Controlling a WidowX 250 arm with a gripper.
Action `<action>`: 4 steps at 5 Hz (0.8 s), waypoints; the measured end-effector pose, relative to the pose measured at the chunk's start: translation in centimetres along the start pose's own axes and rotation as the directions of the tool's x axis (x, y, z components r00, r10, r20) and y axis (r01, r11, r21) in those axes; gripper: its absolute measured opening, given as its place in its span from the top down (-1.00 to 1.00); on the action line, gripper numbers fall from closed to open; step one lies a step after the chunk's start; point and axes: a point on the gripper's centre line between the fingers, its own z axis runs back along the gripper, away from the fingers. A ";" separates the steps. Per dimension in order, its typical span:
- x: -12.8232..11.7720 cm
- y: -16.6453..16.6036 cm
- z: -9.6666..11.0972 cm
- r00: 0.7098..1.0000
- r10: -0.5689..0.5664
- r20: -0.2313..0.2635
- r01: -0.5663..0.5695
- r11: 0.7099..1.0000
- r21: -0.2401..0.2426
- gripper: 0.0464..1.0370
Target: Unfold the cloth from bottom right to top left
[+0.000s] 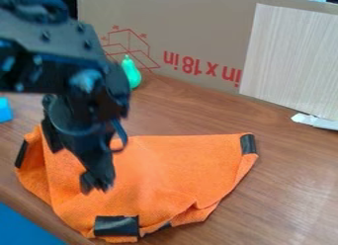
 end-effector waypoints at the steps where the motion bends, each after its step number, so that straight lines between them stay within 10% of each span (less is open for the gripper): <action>1: -0.3 -1.6 -0.3 0.999 -0.044 -0.008 0.044 0.999 0.018 -0.93; 4: -0.7 -4.3 -0.9 0.994 -0.107 -0.021 0.108 0.993 0.036 -0.93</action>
